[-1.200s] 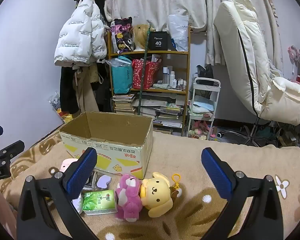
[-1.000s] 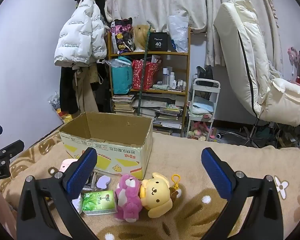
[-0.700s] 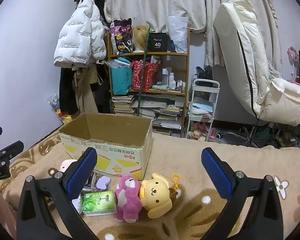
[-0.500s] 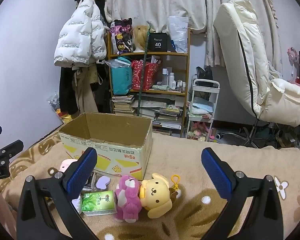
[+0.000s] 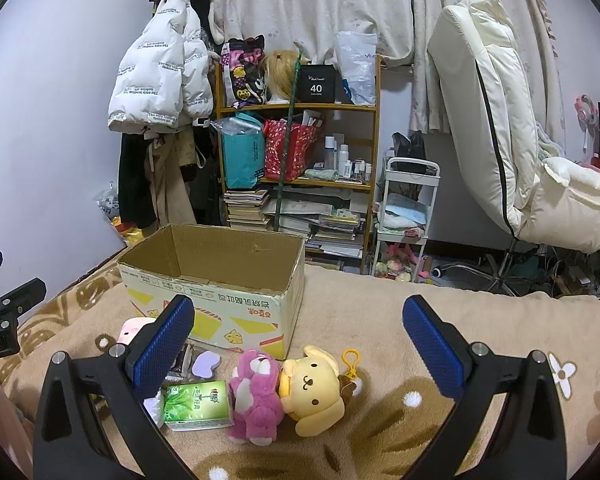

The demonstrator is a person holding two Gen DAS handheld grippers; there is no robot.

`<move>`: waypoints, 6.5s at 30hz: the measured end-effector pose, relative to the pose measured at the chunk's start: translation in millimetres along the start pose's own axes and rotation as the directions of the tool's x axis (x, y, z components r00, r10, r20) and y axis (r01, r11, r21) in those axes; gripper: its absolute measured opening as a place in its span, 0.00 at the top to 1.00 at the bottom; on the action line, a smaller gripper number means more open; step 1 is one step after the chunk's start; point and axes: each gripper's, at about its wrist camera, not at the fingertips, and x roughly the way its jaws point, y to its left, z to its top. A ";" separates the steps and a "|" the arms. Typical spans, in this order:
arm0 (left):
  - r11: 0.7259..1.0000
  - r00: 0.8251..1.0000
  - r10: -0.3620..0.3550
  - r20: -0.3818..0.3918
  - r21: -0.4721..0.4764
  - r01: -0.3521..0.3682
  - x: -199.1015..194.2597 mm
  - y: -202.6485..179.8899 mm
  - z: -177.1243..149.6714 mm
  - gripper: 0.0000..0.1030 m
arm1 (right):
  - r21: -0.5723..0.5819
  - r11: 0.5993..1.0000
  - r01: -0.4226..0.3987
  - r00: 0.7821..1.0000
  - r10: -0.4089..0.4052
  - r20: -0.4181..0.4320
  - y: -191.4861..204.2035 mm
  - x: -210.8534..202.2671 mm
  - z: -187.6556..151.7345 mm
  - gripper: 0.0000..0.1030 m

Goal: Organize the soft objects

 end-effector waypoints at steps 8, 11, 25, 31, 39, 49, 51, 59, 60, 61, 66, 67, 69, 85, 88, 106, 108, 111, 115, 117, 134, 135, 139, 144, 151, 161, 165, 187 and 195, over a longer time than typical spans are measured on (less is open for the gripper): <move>1.000 1.000 0.001 0.002 0.000 -0.001 -0.1 4.3 2.1 0.03 | -0.001 1.000 0.003 1.000 -0.003 0.000 0.2 -0.5 0.3 0.00; 1.000 1.000 0.002 0.003 -0.001 -0.002 0.0 2.6 1.5 0.03 | -0.001 1.000 0.004 1.000 -0.004 0.001 0.4 -0.7 0.3 0.00; 1.000 1.000 0.005 0.004 0.000 -0.005 1.7 0.3 1.0 0.03 | -0.001 1.000 0.002 1.000 -0.002 -0.001 0.9 -0.3 0.4 0.00; 1.000 1.000 0.006 0.004 0.000 -0.006 1.6 0.4 0.9 0.03 | -0.002 1.000 0.003 1.000 -0.003 -0.001 0.6 -0.2 0.6 0.00; 1.000 1.000 0.006 0.005 0.000 -0.006 1.4 1.0 1.0 0.03 | -0.002 1.000 0.002 1.000 -0.002 -0.001 0.6 -0.2 0.5 0.00; 1.000 1.000 0.006 0.004 0.000 -0.006 1.7 1.2 1.0 0.03 | 0.001 1.000 0.004 1.000 -0.004 0.000 -1.3 -1.7 3.2 0.00; 1.000 1.000 0.006 0.004 0.000 -0.006 1.6 1.2 0.9 0.03 | 0.001 1.000 0.005 1.000 -0.005 -0.001 -1.1 -1.2 2.8 0.00; 1.000 1.000 0.010 -0.013 0.006 -0.010 5.5 0.2 0.2 0.03 | 0.001 1.000 0.003 1.000 -0.003 -0.002 -1.5 -0.7 2.5 0.00; 1.000 1.000 0.008 -0.014 0.006 -0.008 6.0 0.7 -0.2 0.03 | 0.002 1.000 0.003 1.000 -0.003 -0.001 -1.7 -1.1 2.9 0.00; 1.000 1.000 0.007 -0.014 0.004 -0.007 6.4 1.5 -0.3 0.03 | 0.002 1.000 0.004 1.000 -0.004 -0.001 -1.3 -0.2 1.8 0.00; 1.000 1.000 0.008 -0.027 -0.006 -0.008 12.8 5.0 -0.2 0.03 | -0.002 1.000 0.005 1.000 -0.005 0.011 -3.5 -1.2 4.0 0.00; 1.000 1.000 0.010 -0.029 -0.009 -0.010 14.6 5.5 0.1 0.03 | -0.001 1.000 0.006 1.000 -0.006 0.014 -4.8 -0.5 5.2 0.00; 1.000 0.999 0.006 -0.033 -0.009 -0.007 15.8 2.8 1.7 0.03 | 0.008 1.000 0.001 1.000 -0.001 0.009 -9.1 3.1 7.0 0.00; 0.999 0.993 -0.042 -0.114 -0.006 0.041 51.3 -12.6 16.5 0.03 | 0.099 0.995 0.023 0.998 -0.017 -0.059 -29.9 37.2 9.1 0.00; 0.999 0.989 -0.048 -0.139 -0.001 0.049 60.4 -21.3 16.6 0.03 | 0.120 0.992 0.036 0.995 -0.024 -0.094 -34.2 46.9 6.4 0.00; 0.994 0.939 -0.084 -0.333 0.033 0.101 137.8 -66.0 3.2 0.03 | 0.097 0.993 0.069 0.957 -0.038 -0.288 -41.1 102.8 -22.7 0.00; 0.994 0.934 -0.083 -0.348 0.042 0.104 143.0 -68.7 -0.1 0.03 | 0.099 0.993 0.066 0.949 -0.032 -0.314 -41.6 108.8 -27.0 0.00; 0.992 0.925 -0.085 -0.371 0.050 0.112 151.9 -73.3 -5.2 0.03 | 0.102 0.993 0.063 0.931 -0.022 -0.365 -42.4 120.7 -35.4 0.00; 0.992 0.911 -0.078 -0.406 0.059 0.111 163.6 -77.3 -11.7 0.03 | 0.106 0.993 0.058 0.908 -0.008 -0.419 -42.2 132.6 -44.2 0.00; 0.992 0.904 -0.073 -0.422 0.060 0.108 168.7 -78.1 -14.4 0.03 | 0.114 0.992 0.053 0.897 0.003 -0.441 -42.9 138.7 -49.0 0.00; 0.989 0.870 -0.111 -0.481 0.036 0.146 188.6 -82.2 -32.4 0.13 | 0.172 0.985 0.011 0.810 0.092 -0.579 -43.8 172.2 -78.3 0.28; 0.987 0.865 -0.124 -0.487 0.025 0.156 189.1 -82.8 -33.3 0.17 | 0.175 0.985 -0.002 0.804 0.106 -0.586 -41.7 172.9 -80.3 0.32; 0.984 0.855 -0.154 -0.496 0.000 0.177 190.5 -82.3 -36.0 0.26 | 0.177 0.984 -0.001 0.799 0.107 -0.592 -41.6 171.8 -80.6 0.35; 0.983 0.850 -0.168 -0.499 -0.020 0.183 192.5 -81.6 -37.5 0.38 | 0.155 0.988 0.004 0.800 0.089 -0.593 -38.4 172.6 -80.5 0.43; 0.983 0.856 -0.170 -0.489 -0.026 0.181 186.8 -78.7 -36.6 0.47 | 0.116 0.993 0.009 0.814 0.060 -0.577 -34.7 167.2 -76.9 0.49; 0.988 0.893 -0.122 -0.433 0.033 0.151 157.7 -78.7 -26.7 0.47 | 0.144 0.990 0.008 0.885 0.060 -0.461 -41.8 145.0 -49.8 0.50; 0.989 0.921 -0.114 -0.372 0.043 0.139 136.1 -75.7 -18.2 0.47 | 0.147 0.989 0.005 0.910 0.056 -0.412 -41.0 132.2 -38.2 0.50; 0.999 0.998 -0.016 0.054 0.043 0.014 13.4 -31.9 30.7 0.47 | 0.011 0.994 -0.105 0.994 0.105 -0.029 0.8 33.8 50.2 0.50; 1.000 0.991 -0.024 0.132 0.010 0.023 7.3 -21.1 66.1 0.47 | -0.015 0.991 -0.134 0.990 0.135 0.042 15.3 22.5 78.5 0.49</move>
